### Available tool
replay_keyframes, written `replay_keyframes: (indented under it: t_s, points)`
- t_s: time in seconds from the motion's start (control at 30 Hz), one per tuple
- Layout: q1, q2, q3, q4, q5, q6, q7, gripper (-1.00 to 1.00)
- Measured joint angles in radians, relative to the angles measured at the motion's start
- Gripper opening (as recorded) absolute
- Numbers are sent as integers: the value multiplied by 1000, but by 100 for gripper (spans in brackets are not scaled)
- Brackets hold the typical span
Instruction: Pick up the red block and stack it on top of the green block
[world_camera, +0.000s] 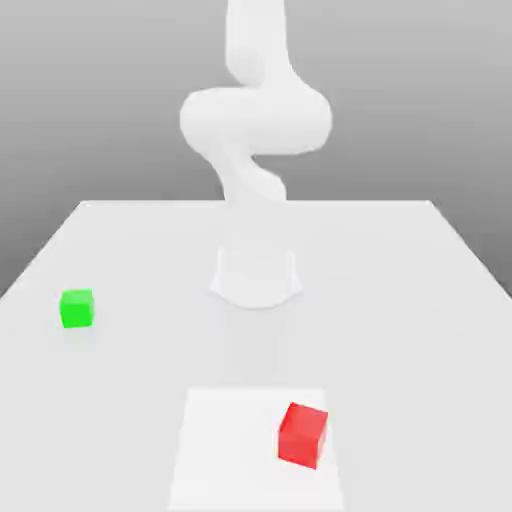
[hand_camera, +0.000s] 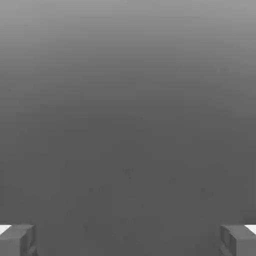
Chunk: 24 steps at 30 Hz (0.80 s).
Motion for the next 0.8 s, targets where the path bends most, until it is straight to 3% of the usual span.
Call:
replay_keyframes:
  t_s: [0.5, 0.8]
  points:
    - [-41, 550, 127, -230, -19, 282, 323, 0]
    - [-2, 877, 116, -317, -78, 478, 500, 0]
